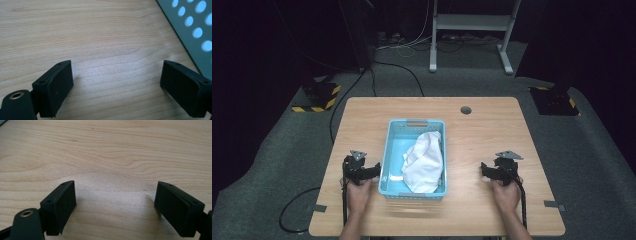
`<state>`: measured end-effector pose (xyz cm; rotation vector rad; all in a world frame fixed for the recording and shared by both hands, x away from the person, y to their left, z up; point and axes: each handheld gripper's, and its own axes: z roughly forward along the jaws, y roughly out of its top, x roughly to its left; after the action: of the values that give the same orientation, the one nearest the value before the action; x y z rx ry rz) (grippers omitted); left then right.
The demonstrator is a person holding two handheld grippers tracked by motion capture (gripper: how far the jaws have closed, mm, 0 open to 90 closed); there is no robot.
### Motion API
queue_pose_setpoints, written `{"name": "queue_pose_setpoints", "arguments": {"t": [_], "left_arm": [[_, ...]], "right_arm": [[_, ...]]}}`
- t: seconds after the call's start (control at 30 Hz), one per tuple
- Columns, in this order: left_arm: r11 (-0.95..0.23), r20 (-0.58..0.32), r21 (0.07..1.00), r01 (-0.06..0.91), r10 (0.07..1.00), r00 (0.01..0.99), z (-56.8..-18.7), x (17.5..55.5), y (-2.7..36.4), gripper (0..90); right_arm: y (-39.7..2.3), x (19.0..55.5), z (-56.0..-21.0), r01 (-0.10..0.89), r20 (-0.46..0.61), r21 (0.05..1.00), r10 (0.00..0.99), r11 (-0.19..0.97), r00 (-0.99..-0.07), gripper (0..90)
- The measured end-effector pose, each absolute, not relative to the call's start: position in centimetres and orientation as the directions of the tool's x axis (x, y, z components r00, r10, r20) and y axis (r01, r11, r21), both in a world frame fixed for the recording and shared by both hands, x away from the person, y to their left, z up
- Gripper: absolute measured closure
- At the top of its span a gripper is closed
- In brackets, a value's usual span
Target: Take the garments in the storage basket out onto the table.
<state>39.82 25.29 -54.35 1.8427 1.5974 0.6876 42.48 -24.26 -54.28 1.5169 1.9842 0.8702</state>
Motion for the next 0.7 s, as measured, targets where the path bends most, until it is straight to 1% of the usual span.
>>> {"name": "queue_pose_setpoints", "arguments": {"t": [0.27,0.43,0.57,0.7], "left_arm": [[-0.096,-0.002,0.727,0.680,0.990,0.142,-54.34,39.81,25.30,11.4],[-0.096,-0.003,0.727,0.680,0.990,0.143,-54.34,39.80,25.33,11.4],[-0.096,-0.004,0.727,0.680,0.989,0.145,-54.34,39.75,25.30,11.3],[-0.097,-0.004,0.727,0.680,0.989,0.145,-54.34,39.75,25.31,11.4]], "right_arm": [[-24.23,42.53,-54.28,0.653,-0.001,0.737,0.967,0.174,-0.256,16.7],[-23.96,42.83,-54.33,0.662,0.000,0.727,0.963,0.184,-0.268,9.7],[-24.13,42.80,-54.22,0.667,0.002,0.719,0.958,0.197,-0.285,8.9],[-24.40,42.70,-54.02,0.680,0.031,0.707,0.953,0.193,-0.303,7.7]]}}
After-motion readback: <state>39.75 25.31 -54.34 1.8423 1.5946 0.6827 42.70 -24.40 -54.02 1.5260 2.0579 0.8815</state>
